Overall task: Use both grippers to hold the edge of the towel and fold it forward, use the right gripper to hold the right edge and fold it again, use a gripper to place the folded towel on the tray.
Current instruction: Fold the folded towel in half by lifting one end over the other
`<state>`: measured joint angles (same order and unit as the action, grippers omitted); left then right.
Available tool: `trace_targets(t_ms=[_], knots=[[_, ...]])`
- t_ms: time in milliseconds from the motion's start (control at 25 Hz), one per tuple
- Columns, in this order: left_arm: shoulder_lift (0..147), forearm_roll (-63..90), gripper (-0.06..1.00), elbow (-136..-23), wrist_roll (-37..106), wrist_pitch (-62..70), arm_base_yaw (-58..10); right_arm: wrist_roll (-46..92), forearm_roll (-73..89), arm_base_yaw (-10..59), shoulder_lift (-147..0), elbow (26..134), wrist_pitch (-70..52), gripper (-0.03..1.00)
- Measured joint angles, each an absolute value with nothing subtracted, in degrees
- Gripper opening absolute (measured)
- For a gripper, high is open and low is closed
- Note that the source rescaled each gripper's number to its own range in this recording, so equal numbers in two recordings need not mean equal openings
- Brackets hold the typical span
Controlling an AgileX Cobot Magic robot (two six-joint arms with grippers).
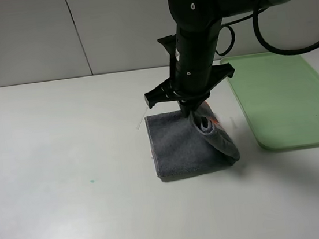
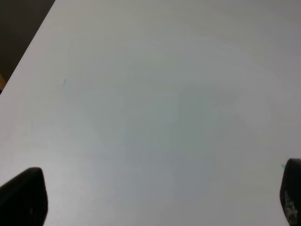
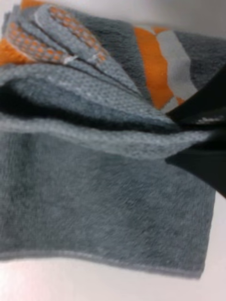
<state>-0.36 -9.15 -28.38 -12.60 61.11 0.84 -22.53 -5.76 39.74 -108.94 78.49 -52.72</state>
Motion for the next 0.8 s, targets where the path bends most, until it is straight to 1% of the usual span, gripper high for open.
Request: trace_targets(t_ms=[280, 720, 760, 800], knots=[[-0.36, -9.15, 1.0, -28.38, -12.6, 61.11, 0.84, -23.07, -3.93, 41.81, -110.85, 78.6, -51.73, 0.04], [-0.36, -9.15, 1.0, -28.38, -12.6, 61.13, 0.84, -23.65, -0.38, 41.81, -111.15, 78.74, -49.3, 0.04], [-0.36, -9.15, 1.0, -28.38, -12.6, 61.13, 0.84, -23.65, 0.0, 41.81, -111.15, 78.74, -48.72, 0.05], [-0.36, -9.15, 1.0, -28.38, -12.6, 61.13, 0.84, -23.76, 0.0, 41.81, -111.15, 78.74, -48.2, 0.08]])
